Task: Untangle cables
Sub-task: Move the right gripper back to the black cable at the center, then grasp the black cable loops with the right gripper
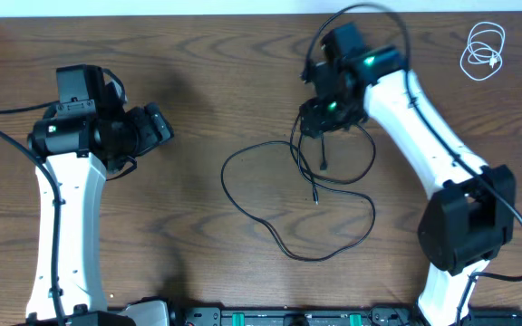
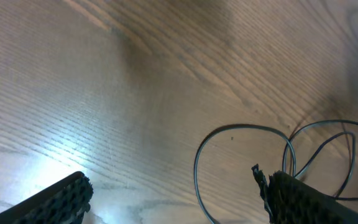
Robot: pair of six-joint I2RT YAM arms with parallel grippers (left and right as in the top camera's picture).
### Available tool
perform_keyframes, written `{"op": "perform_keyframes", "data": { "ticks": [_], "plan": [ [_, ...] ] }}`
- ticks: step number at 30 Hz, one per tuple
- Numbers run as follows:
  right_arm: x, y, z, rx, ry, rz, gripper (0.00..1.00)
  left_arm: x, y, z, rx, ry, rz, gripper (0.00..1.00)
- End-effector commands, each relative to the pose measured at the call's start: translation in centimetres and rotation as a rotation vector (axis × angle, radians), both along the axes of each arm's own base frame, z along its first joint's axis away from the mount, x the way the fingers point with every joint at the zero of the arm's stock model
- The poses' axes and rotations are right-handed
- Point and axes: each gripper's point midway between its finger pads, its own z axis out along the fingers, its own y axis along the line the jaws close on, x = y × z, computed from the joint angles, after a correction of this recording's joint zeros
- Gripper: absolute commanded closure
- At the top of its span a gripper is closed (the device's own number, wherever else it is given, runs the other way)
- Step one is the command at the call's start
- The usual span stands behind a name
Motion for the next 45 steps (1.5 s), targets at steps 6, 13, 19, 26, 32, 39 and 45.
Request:
{"op": "perform_keyframes", "data": {
  "ticks": [6,13,19,26,32,39,45],
  "plan": [
    [-1.2,0.9,-3.1,-0.031,0.012,-0.031,0.91,0.6,0.1,-0.1,-0.004,-0.013,0.004,0.09],
    [-0.9,1.2,1.7,-0.017,-0.061,0.035,0.99,1.0,0.1,0.1,-0.001,-0.033,0.004,0.09],
    [-2.3,0.1,4.4,-0.129,-0.094,0.036,0.99,1.6,0.2,0.4,0.003,-0.059,0.004,0.09],
    [-5.7,0.4,-0.7,-0.306,-0.016,0.051,0.99,1.9,0.3,0.6,0.005,-0.074,0.004,0.09],
    [-8.3,1.8,-5.5,-0.361,0.051,0.127,0.91,1.8,0.3,0.5,0.005,-0.071,0.004,0.09],
    [-8.9,1.8,-9.4,-0.412,0.119,0.139,0.56,1.8,0.3,0.5,0.005,-0.071,0.004,0.09],
    [-7.9,1.3,-11.2,-0.465,0.095,0.132,0.23,1.8,0.3,0.5,0.005,-0.071,0.004,0.09]
  ]
}}
